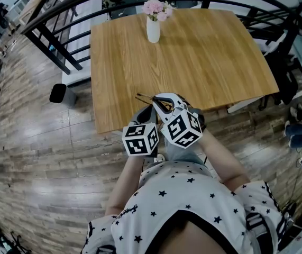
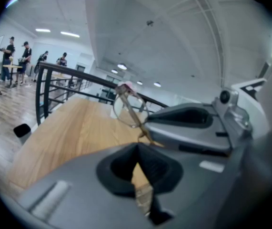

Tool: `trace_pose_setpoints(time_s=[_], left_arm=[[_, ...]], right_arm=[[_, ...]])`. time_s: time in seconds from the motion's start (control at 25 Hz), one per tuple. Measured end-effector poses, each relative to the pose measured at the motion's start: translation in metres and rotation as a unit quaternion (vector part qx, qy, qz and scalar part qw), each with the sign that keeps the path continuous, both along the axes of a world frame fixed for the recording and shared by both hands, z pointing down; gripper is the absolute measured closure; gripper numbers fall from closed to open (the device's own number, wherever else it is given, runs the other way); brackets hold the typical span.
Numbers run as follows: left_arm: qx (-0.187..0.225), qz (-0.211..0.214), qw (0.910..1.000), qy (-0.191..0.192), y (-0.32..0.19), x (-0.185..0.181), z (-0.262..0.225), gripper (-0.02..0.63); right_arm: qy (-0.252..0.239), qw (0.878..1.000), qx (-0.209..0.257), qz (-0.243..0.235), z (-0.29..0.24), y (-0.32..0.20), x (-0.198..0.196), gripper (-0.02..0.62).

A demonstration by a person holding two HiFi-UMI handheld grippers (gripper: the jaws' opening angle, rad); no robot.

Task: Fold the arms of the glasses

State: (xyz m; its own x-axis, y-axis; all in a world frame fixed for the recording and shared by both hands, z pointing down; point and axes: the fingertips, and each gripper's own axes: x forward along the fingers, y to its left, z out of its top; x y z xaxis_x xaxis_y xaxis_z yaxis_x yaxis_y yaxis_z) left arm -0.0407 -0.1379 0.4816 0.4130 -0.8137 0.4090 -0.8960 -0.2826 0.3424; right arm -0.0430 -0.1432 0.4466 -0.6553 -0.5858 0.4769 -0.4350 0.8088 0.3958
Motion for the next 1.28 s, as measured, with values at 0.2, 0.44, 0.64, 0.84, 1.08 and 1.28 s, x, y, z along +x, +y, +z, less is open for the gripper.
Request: trace_pose_setpoints(time_s=[0.2, 0.44, 0.64, 0.84, 1.08, 1.28], left_arm=[[-0.005, -0.002, 1.0, -0.002, 0.002, -0.002, 0.005, 0.598], [-0.007, -0.01, 0.9999, 0.002, 0.007, -0.009, 0.007, 0.598], [-0.008, -0.02, 0.9997, 0.008, 0.012, -0.017, 0.007, 0.598], [-0.004, -0.033, 0.9993, 0.014, 0.019, -0.028, 0.007, 0.598], [-0.004, -0.048, 0.9987, 0.019, 0.027, -0.036, 0.014, 0.598], [-0.01, -0.048, 0.9986, 0.021, 0.036, -0.038, 0.022, 0.598]], right_arm=[[-0.001, 1.0, 0.002, 0.006, 0.0, -0.003, 0.003, 0.574], [-0.006, 1.0, 0.006, 0.021, -0.004, -0.009, 0.01, 0.574], [-0.012, 0.999, 0.008, 0.039, -0.008, -0.017, 0.019, 0.574], [-0.017, 0.998, 0.013, 0.054, -0.013, -0.024, 0.026, 0.574], [-0.023, 0.997, 0.015, 0.071, -0.016, -0.033, 0.038, 0.574], [-0.03, 0.996, 0.02, 0.082, -0.022, -0.041, 0.042, 0.574]])
